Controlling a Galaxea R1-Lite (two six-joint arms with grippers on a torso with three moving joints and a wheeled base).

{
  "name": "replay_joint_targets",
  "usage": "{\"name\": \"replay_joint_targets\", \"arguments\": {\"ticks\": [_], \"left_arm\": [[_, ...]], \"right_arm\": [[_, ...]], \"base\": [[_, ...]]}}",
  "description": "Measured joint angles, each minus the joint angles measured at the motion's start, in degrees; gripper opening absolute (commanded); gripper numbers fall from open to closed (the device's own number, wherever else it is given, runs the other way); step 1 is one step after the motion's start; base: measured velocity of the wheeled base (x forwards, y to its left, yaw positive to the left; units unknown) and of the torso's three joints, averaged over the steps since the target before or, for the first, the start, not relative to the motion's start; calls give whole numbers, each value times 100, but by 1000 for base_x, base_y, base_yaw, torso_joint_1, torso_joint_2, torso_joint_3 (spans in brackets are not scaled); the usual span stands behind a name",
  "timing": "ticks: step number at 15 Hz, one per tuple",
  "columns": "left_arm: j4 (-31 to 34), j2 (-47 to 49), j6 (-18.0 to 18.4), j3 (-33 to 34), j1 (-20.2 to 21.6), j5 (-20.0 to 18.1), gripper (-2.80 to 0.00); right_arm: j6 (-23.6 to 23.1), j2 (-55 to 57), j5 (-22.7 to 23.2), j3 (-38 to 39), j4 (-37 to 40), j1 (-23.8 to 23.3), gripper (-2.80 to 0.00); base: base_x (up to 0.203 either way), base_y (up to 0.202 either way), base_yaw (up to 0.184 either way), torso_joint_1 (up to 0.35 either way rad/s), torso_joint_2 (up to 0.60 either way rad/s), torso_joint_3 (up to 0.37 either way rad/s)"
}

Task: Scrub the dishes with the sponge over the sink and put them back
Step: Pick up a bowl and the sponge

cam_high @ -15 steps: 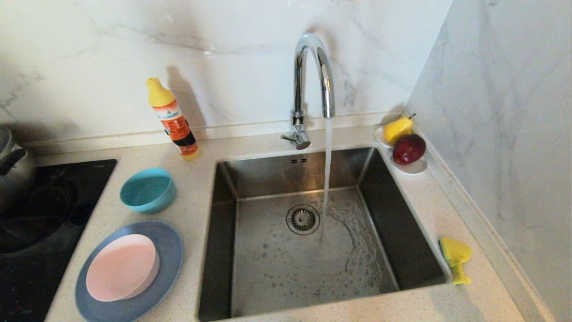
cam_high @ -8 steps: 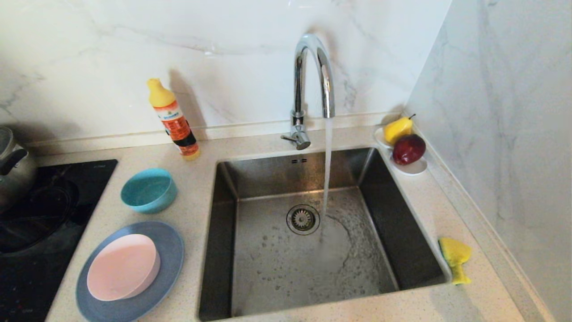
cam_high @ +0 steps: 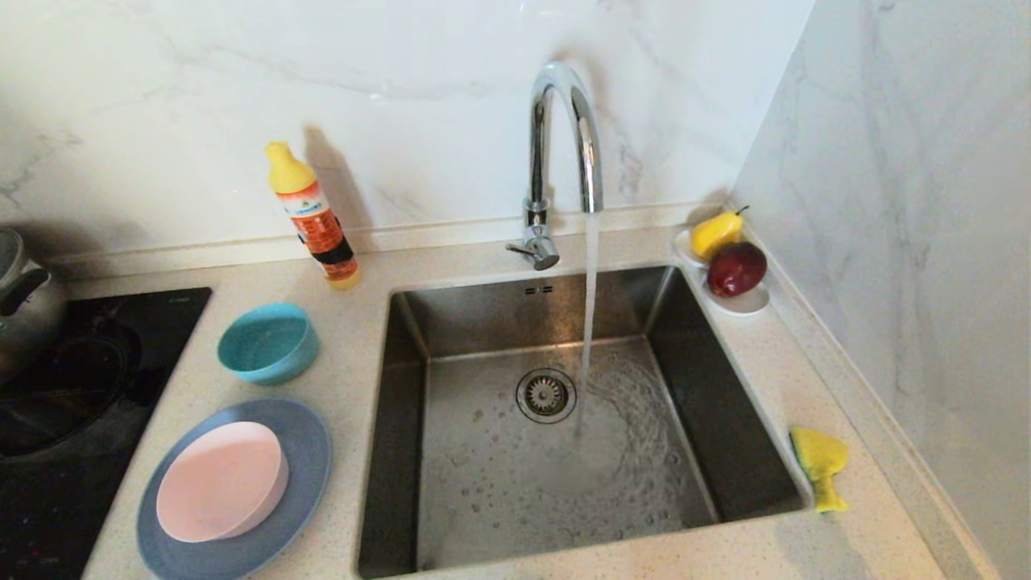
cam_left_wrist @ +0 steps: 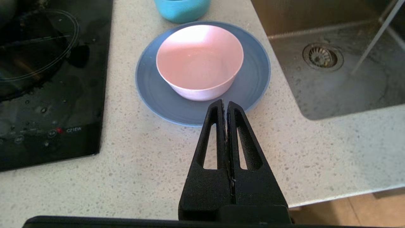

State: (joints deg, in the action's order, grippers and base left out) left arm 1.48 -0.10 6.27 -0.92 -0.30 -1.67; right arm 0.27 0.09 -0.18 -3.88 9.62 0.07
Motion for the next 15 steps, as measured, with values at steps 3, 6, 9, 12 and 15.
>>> {"name": "replay_joint_targets", "arguments": {"ticks": [3, 6, 9, 12, 15], "left_arm": [[-63, -12, -107, 40, 0, 40, -280], [-67, -12, -129, 48, -2, 44, -280], [-67, -12, -131, 57, -5, 44, -280], [-64, -12, -129, 57, -5, 43, -280], [-64, -12, -133, 57, -2, 46, -280]], "right_arm": [[0, -1, 0, 0, 0, 0, -280], [-1, -1, -2, 0, 0, 0, -280], [-74, -6, -15, 16, -56, 0, -280], [-143, -6, -6, 31, -76, 0, -280], [-187, -6, 0, 38, -80, 0, -280]], "base": [[0, 0, 0, 0, 0, 0], [0, 0, 0, 0, 0, 0], [0, 0, 0, 0, 0, 0], [0, 0, 0, 0, 0, 0], [0, 0, 0, 0, 0, 0]]}}
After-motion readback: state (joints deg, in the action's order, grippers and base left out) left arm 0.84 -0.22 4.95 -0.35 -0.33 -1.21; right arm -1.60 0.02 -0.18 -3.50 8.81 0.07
